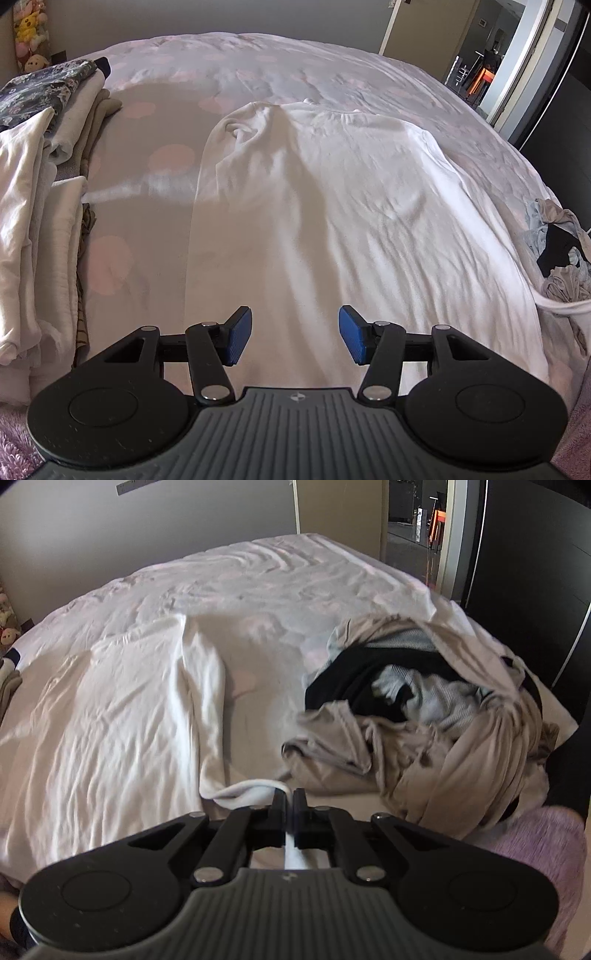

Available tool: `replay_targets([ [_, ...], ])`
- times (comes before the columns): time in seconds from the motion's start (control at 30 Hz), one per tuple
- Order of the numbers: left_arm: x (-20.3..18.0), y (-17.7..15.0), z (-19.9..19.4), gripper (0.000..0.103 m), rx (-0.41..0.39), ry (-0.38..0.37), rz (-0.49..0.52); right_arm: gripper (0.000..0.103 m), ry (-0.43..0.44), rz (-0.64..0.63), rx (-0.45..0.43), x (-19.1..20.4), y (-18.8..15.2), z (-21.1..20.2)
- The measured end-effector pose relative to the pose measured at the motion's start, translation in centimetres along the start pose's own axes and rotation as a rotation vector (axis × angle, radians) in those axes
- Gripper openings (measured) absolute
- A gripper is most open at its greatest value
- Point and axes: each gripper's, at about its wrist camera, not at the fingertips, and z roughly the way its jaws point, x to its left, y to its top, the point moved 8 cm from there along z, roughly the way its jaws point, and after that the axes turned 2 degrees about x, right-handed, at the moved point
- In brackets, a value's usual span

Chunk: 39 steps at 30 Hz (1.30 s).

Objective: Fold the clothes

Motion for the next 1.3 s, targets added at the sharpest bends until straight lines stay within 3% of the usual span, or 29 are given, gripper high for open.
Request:
replay_targets([
  [0.2, 0.9, 1.0, 2.6, 0.050, 0.050, 0.033, -0.027, 0.004, -0.047, -0.004, -0.050, -4.5, 8.8, -1.2],
  [0.4, 1.6, 1.9, 4.4, 0.050, 0.075, 0.051, -0.035, 0.004, -0.145, 0.097, -0.038, -12.3, 14.3, 0.8],
  [0.53, 3.1, 2.4, 5.3, 0.050, 0.097, 0.071, -0.081, 0.004, -0.246, 0.168, -0.014, -17.7, 15.6, 3.8],
  [0.8, 6.6, 2.8, 6.6, 0.050, 0.139, 0.151, -0.108, 0.003, -0.359, 0.276, 0.100, -24.2, 13.5, 10.3],
  [0.9, 7.9, 2.6, 6.7, 0.050, 0.153, 0.170, -0.127, 0.004, -0.359, 0.293, 0.132, -24.6, 12.3, 11.9],
  [1.0, 9.1, 2.6, 6.1, 0.050, 0.151, 0.169, -0.150, 0.012, -0.379, 0.267, 0.126, -24.2, 11.7, 12.0],
  [1.07, 9.8, 2.6, 5.5, 0.050, 0.148, 0.166, -0.162, 0.035, -0.429, 0.225, 0.092, -23.4, 11.6, 11.1],
  [1.17, 10.7, 2.3, 4.9, 0.050, 0.160, 0.169, -0.167, 0.037, -0.450, 0.165, 0.033, -21.2, 11.3, 9.4],
  [1.3, 11.2, 1.2, 4.8, 0.050, 0.190, 0.122, -0.212, 0.038, -0.345, 0.139, -0.060, -15.0, 9.2, 7.2],
])
